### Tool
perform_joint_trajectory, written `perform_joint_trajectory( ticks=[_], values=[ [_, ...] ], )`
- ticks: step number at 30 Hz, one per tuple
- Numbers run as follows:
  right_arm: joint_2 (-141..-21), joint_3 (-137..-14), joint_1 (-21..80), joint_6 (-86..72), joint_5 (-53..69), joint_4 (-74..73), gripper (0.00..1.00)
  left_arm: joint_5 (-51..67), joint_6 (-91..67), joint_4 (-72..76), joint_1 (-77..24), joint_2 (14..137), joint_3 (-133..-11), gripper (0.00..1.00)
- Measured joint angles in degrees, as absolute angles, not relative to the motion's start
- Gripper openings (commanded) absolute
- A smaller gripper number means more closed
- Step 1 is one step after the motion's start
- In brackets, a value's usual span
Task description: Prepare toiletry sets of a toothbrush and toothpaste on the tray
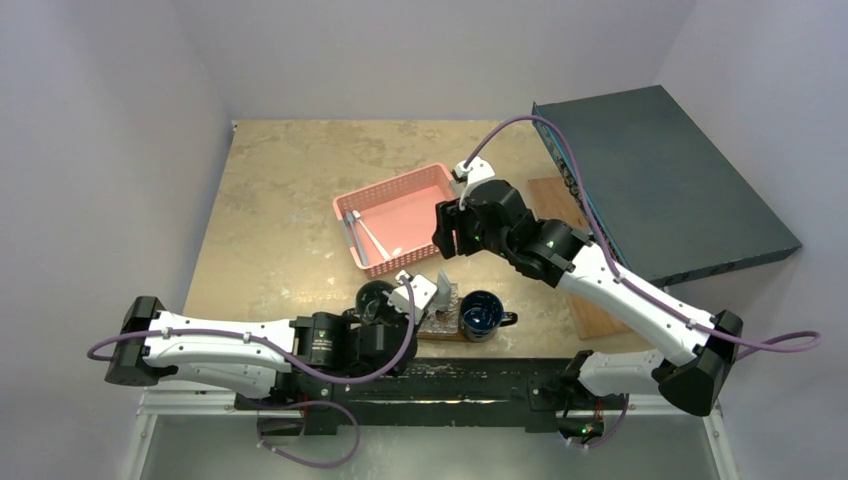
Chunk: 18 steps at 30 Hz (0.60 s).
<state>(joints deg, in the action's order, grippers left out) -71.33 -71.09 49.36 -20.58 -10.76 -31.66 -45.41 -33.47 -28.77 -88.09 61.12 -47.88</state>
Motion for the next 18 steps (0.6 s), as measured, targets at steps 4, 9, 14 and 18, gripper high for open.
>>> perform_joint_trajectory(
  ticks=[4, 9, 14, 18],
  values=[
    [-71.64, -71.09, 49.36, -20.56, -10.76, -31.62, 0.64, -45.41, -33.69, -30.52, -88.42, 61.14, -48.03, 0.33],
    [-72.77, -71.13, 49.36, -20.53, -10.76, -31.70, 0.65, -45.15, -33.30, -31.88, -88.58, 61.12, -49.76, 0.41],
    [-74.02, -72.01, 49.36, -20.25, -10.74, -32.29, 0.65, -44.05, -31.75, -32.32, -88.58, 60.99, -52.38, 0.49],
    [-75.79, -74.63, 49.36, -19.55, -10.44, -32.56, 0.65, -42.96, -29.32, -33.06, -88.58, 60.97, -56.05, 0.54]
  ],
)
